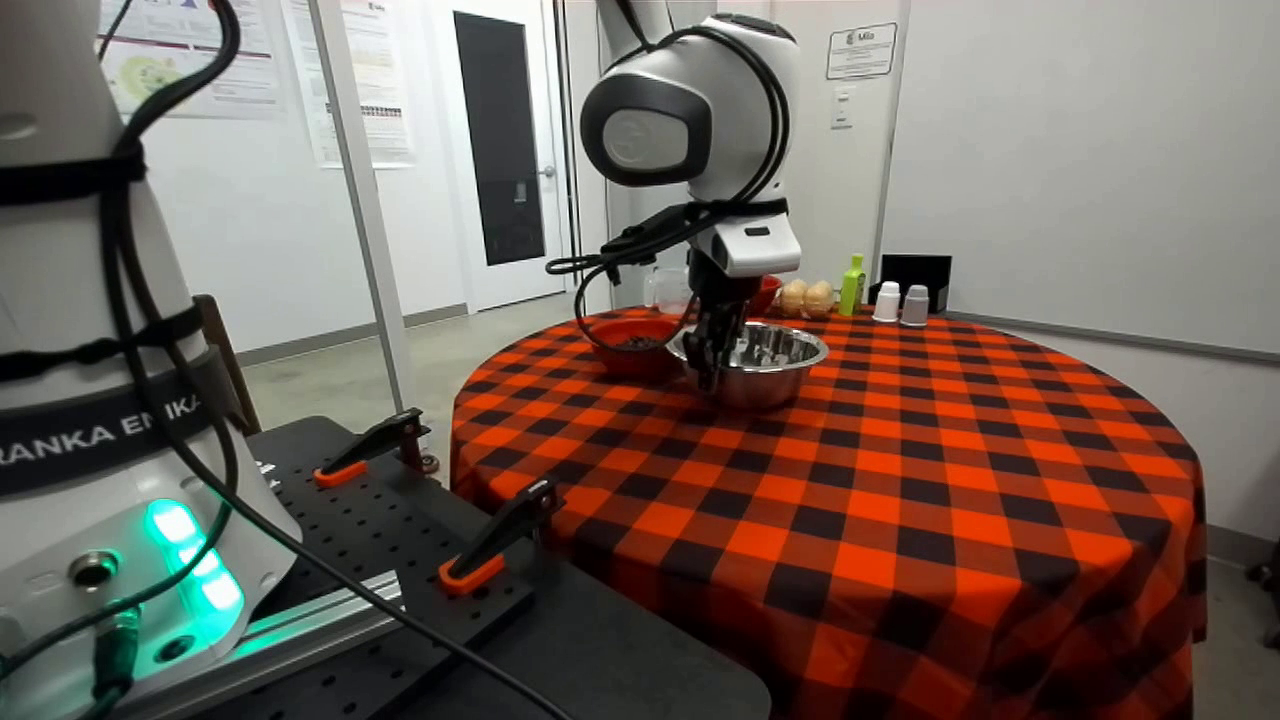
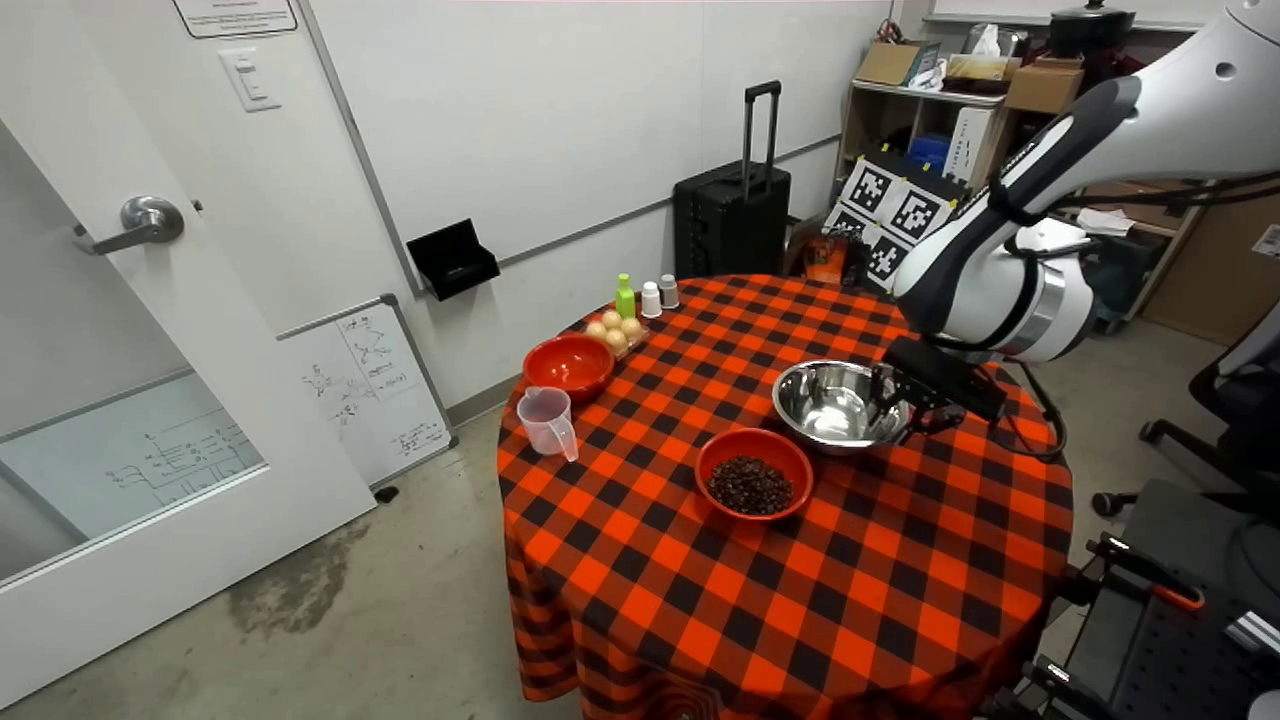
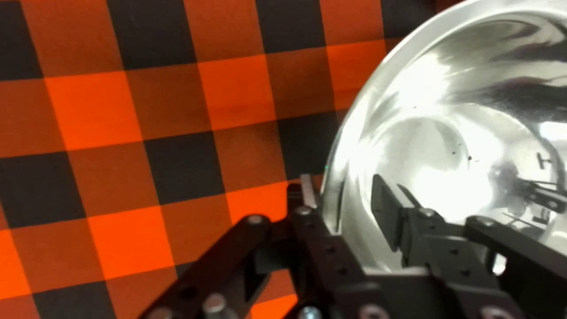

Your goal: Pour the things in the metal bowl into the red bowl

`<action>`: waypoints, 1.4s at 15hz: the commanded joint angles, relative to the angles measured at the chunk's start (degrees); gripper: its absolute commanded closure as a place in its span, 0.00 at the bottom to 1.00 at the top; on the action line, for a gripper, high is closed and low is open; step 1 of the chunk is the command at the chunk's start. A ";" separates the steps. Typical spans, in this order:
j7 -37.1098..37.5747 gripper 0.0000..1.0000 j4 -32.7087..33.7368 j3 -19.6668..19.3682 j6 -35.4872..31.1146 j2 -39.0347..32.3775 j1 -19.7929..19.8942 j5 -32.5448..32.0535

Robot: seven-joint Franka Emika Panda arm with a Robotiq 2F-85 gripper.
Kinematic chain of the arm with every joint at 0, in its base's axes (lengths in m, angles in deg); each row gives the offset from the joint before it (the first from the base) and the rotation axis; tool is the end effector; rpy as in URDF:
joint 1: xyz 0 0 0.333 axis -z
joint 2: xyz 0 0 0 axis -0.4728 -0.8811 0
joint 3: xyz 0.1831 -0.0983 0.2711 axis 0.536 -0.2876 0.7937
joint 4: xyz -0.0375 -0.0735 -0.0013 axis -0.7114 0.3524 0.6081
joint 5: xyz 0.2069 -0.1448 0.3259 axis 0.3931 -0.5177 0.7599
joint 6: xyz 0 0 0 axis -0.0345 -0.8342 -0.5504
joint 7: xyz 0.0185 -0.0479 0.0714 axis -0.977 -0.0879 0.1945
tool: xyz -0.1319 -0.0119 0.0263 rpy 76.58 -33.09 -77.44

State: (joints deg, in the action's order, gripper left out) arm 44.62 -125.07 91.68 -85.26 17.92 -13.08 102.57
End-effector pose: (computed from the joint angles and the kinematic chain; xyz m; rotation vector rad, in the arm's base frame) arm 0.4692 -0.1350 0.1400 -2.1533 1.8878 -0.0443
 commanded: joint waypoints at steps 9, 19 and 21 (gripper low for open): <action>-32.84 0.00 -17.00 13.27 -4.91 12.62 3.48 31.10; -60.68 0.00 -15.10 26.61 -25.52 12.50 -4.97 57.94; -64.46 0.00 -14.31 26.82 -24.92 11.11 -4.46 52.92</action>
State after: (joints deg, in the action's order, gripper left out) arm -14.23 -141.81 119.35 -109.85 31.89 -21.17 163.10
